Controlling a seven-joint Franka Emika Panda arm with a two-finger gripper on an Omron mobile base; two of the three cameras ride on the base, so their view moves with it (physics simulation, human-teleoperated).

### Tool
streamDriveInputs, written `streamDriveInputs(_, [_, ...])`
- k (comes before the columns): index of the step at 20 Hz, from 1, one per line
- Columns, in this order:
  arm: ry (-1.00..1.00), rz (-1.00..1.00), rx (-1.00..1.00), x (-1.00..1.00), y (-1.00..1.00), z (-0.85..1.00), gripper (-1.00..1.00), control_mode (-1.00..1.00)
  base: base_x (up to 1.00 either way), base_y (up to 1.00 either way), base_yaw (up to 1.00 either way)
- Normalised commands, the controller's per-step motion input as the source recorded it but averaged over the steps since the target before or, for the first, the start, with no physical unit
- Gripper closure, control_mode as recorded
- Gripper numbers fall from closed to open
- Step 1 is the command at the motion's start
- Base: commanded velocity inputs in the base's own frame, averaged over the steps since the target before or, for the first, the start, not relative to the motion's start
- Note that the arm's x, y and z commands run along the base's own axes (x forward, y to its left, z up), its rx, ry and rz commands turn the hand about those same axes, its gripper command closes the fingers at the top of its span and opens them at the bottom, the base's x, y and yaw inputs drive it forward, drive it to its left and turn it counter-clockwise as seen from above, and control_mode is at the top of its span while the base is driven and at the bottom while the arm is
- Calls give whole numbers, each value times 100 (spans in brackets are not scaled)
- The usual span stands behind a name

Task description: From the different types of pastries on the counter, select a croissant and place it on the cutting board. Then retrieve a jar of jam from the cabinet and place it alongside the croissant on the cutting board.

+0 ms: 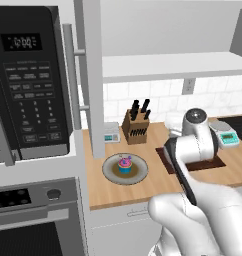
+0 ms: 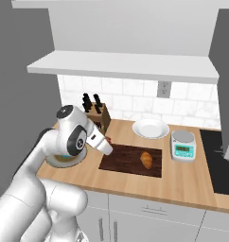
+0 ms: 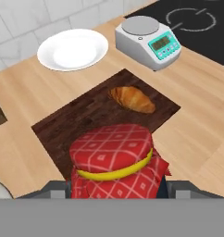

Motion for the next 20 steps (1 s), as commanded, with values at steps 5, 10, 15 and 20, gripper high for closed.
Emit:
streamDriveInputs(5, [16, 0, 2, 77, -15, -10, 100, -100, 0, 0, 0])
streamDriveInputs(10, [1, 0, 0, 6, -25, -55, 100, -100, 0, 0, 0])
streamDriveInputs(15, [-8, 0, -8, -1, -1, -84, 100, -100, 0, 0, 0])
streamDriveInputs(20, [-19, 0, -9, -6, -10, -35, 100, -100, 0, 0, 0])
